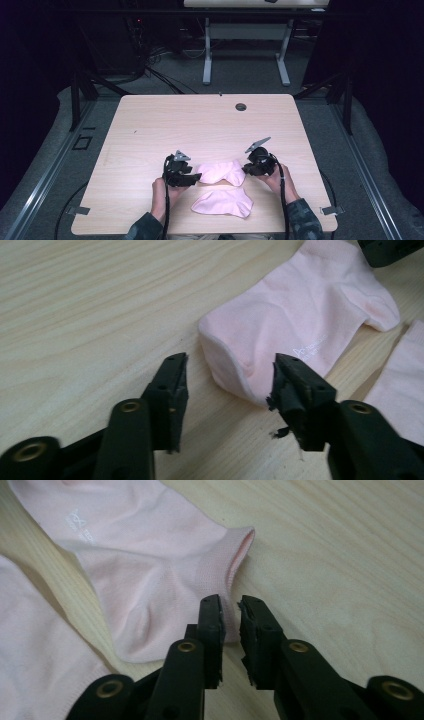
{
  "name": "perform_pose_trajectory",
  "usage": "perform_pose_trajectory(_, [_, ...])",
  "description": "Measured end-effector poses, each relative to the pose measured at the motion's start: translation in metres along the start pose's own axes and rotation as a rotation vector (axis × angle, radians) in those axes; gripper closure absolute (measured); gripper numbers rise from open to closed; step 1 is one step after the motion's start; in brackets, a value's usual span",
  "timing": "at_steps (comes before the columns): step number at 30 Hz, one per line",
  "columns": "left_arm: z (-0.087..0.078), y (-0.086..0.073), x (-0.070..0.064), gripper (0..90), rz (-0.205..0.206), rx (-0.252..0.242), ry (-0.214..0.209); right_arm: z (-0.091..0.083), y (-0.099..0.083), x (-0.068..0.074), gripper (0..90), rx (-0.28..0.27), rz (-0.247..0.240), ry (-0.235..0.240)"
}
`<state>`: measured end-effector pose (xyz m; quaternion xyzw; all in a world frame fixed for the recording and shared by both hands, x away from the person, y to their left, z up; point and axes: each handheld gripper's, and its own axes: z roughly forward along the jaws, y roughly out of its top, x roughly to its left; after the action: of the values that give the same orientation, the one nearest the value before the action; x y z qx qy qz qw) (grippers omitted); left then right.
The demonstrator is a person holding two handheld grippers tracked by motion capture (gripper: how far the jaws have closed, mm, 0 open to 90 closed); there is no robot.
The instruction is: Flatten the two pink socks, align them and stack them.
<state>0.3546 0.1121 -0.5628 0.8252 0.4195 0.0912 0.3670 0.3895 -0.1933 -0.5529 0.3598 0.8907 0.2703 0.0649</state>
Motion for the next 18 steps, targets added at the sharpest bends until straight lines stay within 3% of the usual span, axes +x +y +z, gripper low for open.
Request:
perform_pose_trajectory(4, [-0.015,-0.001,0.005,30.1,0.009,-0.037,0.011,-0.012,-0.007,0.001,67.5,-0.051,0.031,-0.016])
perform_pose_trajectory(7, [-0.025,0.000,0.012,20.1,0.004,-0.058,0.017,-0.024,-0.020,0.001,55.2,-0.114,0.094,-0.027])
perform_pose_trajectory(9, [-0.027,0.002,0.019,19.6,-0.008,-0.051,0.021,-0.031,-0.029,0.001,47.6,-0.154,0.132,-0.029])
perform_pose_trajectory(12, [-0.024,0.007,0.025,20.8,-0.030,-0.030,0.023,-0.033,-0.031,0.003,44.6,-0.163,0.150,-0.039])
perform_pose_trajectory(17, [-0.007,0.022,0.030,31.6,-0.048,0.059,-0.017,-0.016,-0.013,0.004,45.9,-0.120,0.120,-0.017])
perform_pose_trajectory(18, [-0.002,0.025,0.030,33.6,-0.056,0.080,-0.044,-0.012,-0.008,0.004,46.6,-0.113,0.117,-0.017])
